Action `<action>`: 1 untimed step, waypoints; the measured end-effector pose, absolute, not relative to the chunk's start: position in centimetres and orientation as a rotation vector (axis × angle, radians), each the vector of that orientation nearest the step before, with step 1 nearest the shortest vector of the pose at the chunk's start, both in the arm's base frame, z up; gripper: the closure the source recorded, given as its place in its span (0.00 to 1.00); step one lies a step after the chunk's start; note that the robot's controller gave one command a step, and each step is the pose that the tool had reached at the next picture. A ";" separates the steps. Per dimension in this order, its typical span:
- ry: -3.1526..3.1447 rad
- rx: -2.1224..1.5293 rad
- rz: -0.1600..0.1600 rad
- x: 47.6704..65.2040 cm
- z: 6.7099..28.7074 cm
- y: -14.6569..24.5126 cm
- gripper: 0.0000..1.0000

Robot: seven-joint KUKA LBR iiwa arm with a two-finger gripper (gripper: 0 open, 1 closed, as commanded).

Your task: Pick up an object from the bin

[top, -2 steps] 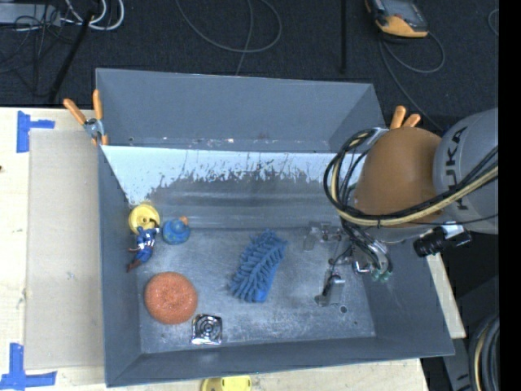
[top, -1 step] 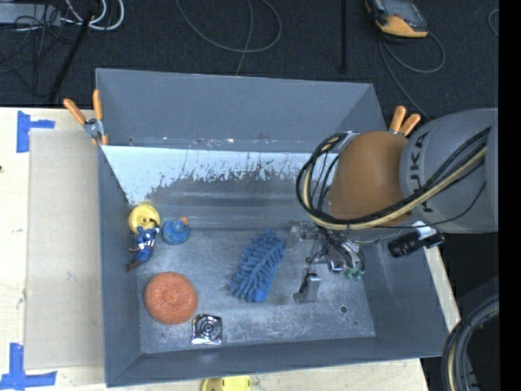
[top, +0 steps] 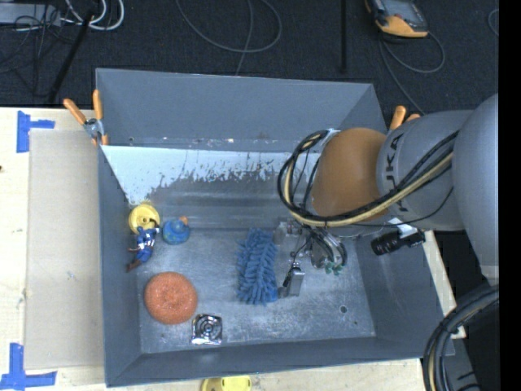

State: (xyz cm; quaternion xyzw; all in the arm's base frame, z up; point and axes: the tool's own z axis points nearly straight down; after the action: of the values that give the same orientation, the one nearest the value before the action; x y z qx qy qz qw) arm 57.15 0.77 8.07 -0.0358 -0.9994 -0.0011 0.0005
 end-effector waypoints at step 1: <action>-3.142 0.086 0.001 57.8 7.5 3.1 0.00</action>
Offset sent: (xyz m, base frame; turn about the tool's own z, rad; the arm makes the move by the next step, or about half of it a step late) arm -0.0159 0.0735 -0.0102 -0.3013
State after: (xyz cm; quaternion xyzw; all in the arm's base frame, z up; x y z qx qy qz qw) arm 57.81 3.10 7.53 0.0272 -0.9996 0.0003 -0.0008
